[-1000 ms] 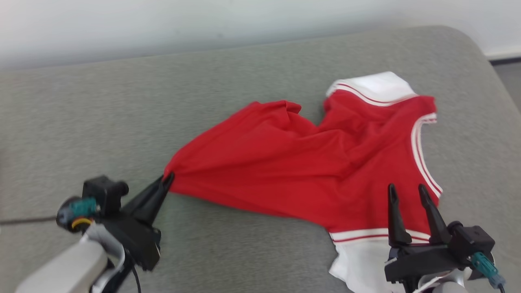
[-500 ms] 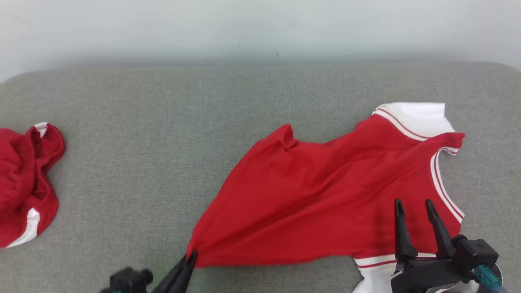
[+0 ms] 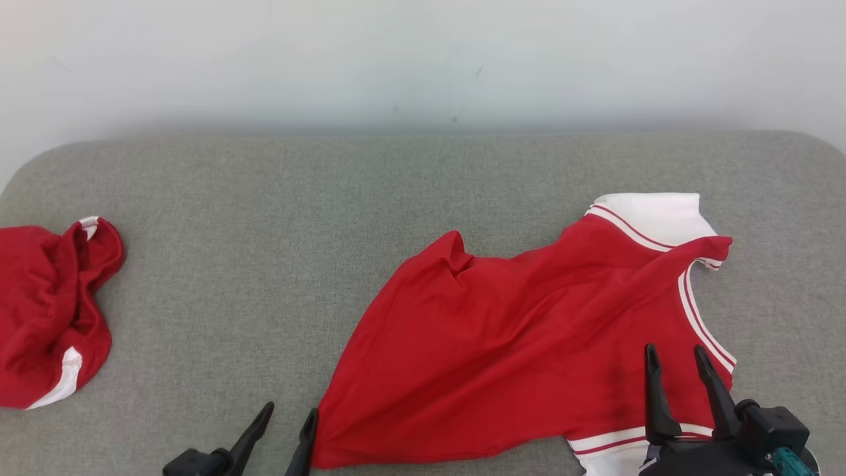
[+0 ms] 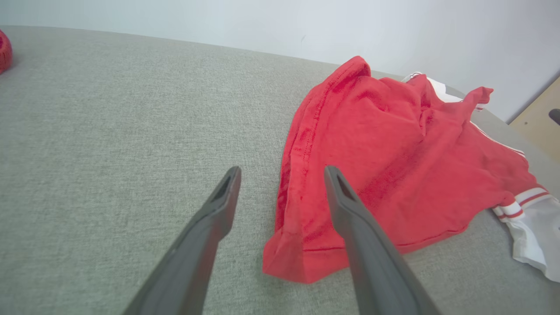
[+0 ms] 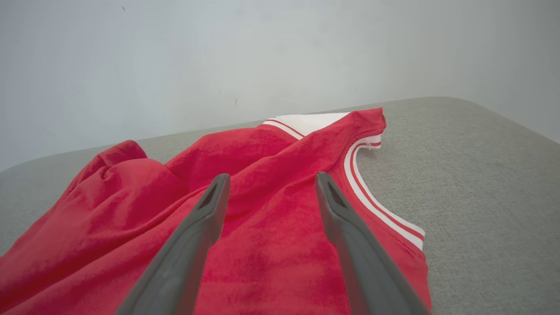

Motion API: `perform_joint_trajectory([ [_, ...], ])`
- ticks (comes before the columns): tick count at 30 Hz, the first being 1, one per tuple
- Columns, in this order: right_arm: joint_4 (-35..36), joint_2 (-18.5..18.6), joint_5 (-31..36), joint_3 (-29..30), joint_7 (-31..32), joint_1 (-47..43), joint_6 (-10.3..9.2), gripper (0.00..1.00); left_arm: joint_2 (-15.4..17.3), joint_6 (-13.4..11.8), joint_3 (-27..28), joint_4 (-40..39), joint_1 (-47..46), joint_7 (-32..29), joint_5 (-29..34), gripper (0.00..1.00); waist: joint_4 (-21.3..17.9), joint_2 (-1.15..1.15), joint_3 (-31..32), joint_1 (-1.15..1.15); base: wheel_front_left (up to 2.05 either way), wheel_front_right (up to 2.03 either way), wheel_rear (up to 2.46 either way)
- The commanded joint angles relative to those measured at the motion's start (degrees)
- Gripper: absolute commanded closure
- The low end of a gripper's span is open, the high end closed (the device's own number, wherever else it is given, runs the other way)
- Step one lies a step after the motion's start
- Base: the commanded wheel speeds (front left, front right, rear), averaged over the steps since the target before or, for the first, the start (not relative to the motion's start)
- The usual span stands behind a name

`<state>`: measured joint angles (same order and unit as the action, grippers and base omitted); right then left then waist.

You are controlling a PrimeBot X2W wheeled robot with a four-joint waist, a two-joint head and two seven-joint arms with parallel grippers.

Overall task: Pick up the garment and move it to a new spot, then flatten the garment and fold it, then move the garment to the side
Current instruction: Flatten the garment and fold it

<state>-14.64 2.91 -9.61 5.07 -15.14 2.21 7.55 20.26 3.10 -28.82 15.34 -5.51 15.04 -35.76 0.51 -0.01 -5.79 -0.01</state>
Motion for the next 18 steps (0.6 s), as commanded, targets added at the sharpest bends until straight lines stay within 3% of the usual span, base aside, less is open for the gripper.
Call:
perform_joint_trajectory([
  [1,-0.01,-0.05,0.55,0.24,-0.04,-1.01,-0.13,0.0,-0.84,0.39,1.87,-0.48,1.53,0.16,1.71,0.0,-0.56,0.01,0.97,0.01,0.0,0.0,0.0],
  [6,0.64,-0.06,1.23,0.8,-0.04,-2.86,-0.13,0.0,-2.77,1.32,5.53,0.3,3.86,0.16,5.96,0.0,-1.59,0.01,2.35,0.01,0.0,0.0,0.0],
  [18,-0.31,-0.04,2.33,0.73,-0.04,-11.42,-0.14,0.0,-3.31,3.92,3.85,4.87,4.28,0.16,11.21,0.0,-1.76,0.01,3.42,0.01,0.0,0.0,0.0],
])
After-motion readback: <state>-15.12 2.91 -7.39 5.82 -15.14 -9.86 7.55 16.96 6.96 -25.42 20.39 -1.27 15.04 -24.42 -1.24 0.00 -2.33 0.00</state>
